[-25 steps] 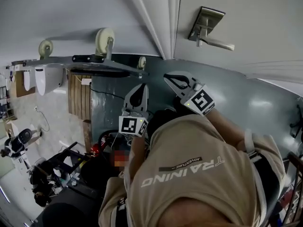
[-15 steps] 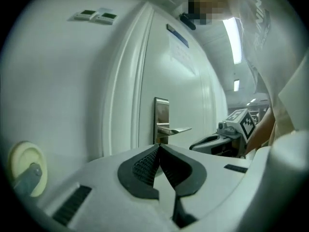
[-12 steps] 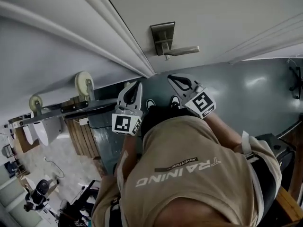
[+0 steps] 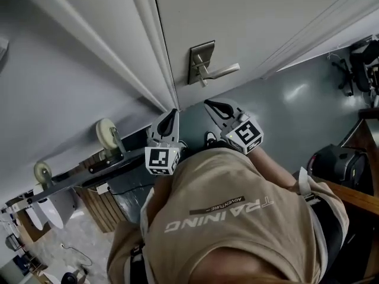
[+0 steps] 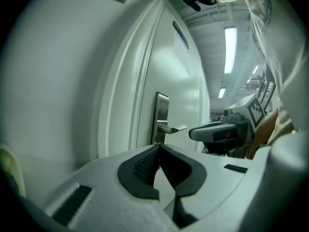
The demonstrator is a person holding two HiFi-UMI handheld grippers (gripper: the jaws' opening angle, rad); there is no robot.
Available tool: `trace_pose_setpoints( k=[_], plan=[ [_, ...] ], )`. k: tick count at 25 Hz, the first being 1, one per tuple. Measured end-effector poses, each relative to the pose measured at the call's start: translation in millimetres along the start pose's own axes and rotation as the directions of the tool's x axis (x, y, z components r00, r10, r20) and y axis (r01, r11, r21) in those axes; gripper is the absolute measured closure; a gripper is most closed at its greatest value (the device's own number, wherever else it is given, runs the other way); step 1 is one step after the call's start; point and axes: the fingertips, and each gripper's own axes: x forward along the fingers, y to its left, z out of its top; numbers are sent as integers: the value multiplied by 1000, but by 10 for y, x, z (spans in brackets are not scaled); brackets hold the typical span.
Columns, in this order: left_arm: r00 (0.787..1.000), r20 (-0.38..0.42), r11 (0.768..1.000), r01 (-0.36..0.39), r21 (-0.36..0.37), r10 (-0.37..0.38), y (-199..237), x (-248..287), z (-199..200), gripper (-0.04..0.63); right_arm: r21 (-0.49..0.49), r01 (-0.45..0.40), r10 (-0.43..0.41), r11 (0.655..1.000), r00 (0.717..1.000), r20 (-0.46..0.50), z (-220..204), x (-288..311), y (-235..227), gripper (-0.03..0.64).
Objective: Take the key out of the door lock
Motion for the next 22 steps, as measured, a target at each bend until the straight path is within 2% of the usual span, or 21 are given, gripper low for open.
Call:
trace_pose_setpoints(
  k=[3,5,8,11,15,22],
  plan=[
    [998,-12,997,65,42,-64,11,44,4,586,100,70,-76,993,996,52,92,54,3,603],
    [994,-23,993,110,43,-109,-1,72,-18,586,135,112,-122,985,990,72,155,69,26,603],
    [986,-15,986,166,-1,-166,-32,98,-16,586,115,166,-174,979,982,70,190,19,85,603],
    [976,-20,976,217,-7,-217,-103,85,-37,586,99,196,-197,976,980,7,3,-37,188,603],
    [971,-53,972,233,4,-233,-88,112,-159,586,121,202,-203,972,979,-6,-62,-21,245,603],
    [974,-46,975,221,-9,-221,-118,113,-188,586,66,178,-178,982,984,-8,15,2,240,603]
  ],
)
